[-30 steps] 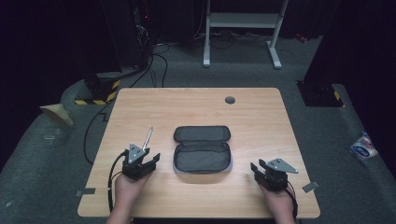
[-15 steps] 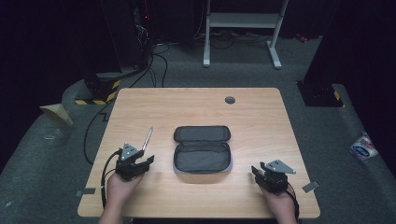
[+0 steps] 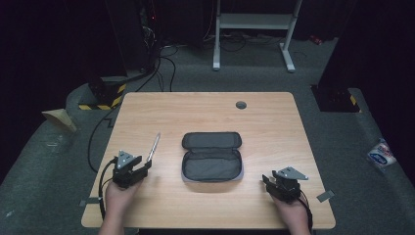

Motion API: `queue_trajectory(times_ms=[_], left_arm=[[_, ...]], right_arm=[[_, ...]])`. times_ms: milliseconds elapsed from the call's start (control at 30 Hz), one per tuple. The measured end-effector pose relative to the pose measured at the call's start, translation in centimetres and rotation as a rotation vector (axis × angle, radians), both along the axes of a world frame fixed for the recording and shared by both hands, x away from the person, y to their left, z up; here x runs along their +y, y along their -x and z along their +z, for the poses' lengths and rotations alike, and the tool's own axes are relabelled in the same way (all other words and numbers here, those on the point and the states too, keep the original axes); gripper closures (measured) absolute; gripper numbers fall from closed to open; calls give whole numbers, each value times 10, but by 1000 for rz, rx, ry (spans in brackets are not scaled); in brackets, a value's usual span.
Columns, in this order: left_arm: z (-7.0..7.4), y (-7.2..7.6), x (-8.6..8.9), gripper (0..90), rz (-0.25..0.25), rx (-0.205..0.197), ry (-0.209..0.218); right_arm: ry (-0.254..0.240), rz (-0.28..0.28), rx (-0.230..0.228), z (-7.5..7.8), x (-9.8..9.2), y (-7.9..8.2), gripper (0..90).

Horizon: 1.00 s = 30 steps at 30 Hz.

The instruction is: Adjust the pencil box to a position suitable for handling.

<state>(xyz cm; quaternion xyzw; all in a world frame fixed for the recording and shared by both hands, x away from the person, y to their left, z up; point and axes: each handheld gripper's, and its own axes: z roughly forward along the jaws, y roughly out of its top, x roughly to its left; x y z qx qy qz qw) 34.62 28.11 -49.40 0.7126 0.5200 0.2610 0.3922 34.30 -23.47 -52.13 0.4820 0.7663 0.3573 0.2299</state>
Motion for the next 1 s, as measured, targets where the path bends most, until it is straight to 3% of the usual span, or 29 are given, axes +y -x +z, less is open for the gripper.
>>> queue_trajectory(times_ms=[400,733,833,900,1000], left_arm=[[-12,-5,8,477,62,44,-21],[-19,-20,6,486,46,65,-11],[-23,-30,1,514,31,65,-28],[-26,-39,-1,592,15,102,-37],[-30,-46,-5,619,16,105,-42]], right_arm=[[29,0,41,-1,4,-3,483],[30,1,40,-1,4,-3,484],[29,0,41,-1,4,-3,488],[27,-8,42,-1,4,-3,490],[28,-14,41,-1,4,-3,491]])
